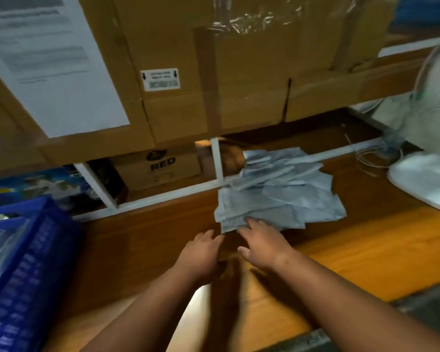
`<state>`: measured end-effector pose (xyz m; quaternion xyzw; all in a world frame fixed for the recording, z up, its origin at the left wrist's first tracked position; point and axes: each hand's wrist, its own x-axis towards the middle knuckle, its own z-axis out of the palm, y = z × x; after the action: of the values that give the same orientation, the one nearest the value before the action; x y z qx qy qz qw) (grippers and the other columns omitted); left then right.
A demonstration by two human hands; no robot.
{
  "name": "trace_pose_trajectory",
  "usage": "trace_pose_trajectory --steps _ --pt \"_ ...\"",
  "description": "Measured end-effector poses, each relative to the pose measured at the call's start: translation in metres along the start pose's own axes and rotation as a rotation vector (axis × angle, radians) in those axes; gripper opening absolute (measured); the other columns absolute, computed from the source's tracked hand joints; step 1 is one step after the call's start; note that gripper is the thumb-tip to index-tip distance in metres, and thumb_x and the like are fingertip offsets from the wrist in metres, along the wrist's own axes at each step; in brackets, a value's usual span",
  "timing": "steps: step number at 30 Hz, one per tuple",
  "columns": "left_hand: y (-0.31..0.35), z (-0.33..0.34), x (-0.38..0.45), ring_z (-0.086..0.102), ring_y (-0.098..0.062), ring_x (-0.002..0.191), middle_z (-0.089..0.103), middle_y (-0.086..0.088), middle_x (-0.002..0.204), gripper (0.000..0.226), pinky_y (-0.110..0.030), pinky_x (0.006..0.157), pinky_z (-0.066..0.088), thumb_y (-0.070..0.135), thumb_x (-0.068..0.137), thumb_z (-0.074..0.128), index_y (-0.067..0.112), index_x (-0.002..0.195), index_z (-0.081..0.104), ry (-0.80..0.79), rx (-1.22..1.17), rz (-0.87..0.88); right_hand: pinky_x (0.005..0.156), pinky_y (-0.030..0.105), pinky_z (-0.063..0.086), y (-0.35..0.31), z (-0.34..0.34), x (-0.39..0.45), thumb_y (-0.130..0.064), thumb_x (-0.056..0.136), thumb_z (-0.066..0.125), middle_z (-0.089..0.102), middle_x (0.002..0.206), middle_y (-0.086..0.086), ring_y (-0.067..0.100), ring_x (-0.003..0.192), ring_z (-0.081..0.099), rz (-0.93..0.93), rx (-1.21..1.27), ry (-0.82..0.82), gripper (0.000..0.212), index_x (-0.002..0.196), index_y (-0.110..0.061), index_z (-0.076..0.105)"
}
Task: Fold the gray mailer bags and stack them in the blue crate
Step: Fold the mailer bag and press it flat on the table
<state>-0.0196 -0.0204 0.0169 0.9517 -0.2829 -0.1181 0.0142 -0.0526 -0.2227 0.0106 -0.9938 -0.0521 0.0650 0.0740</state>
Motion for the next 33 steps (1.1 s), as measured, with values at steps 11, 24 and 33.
trace_pose_trajectory --steps 11,24,33 --pt "0.048 -0.002 0.119 0.025 -0.037 0.156 0.024 -0.009 0.170 0.052 -0.059 0.123 0.031 0.033 0.103 0.053 0.028 0.154 0.047 0.018 0.132 -0.095 0.110 0.054 0.047 0.115 0.009 0.006 -0.046 0.097 0.057 0.045 0.158 0.010 0.036 0.140 0.044 0.073 -0.036 0.161 0.044 0.137 -0.029 0.066" --pt "0.041 0.008 0.105 0.017 -0.028 0.161 0.017 0.005 0.176 0.064 -0.065 0.125 0.023 0.043 0.098 0.043 0.027 0.160 0.041 -0.013 0.067 -0.111 0.128 0.065 0.005 0.108 0.014 0.033 -0.047 0.102 0.050 0.010 0.176 0.005 0.030 0.163 0.006 -0.066 0.024 0.072 0.053 0.153 -0.031 0.048" --pt "-0.011 0.027 -0.008 0.030 -0.033 0.157 0.032 -0.004 0.171 0.080 -0.069 0.122 0.026 0.058 0.088 0.024 0.022 0.153 0.053 0.085 0.200 -0.016 0.110 0.052 0.046 0.036 0.034 0.018 -0.045 0.093 0.068 0.052 0.149 0.007 0.031 0.135 0.051 -0.175 -0.047 0.204 0.067 0.152 -0.025 0.043"
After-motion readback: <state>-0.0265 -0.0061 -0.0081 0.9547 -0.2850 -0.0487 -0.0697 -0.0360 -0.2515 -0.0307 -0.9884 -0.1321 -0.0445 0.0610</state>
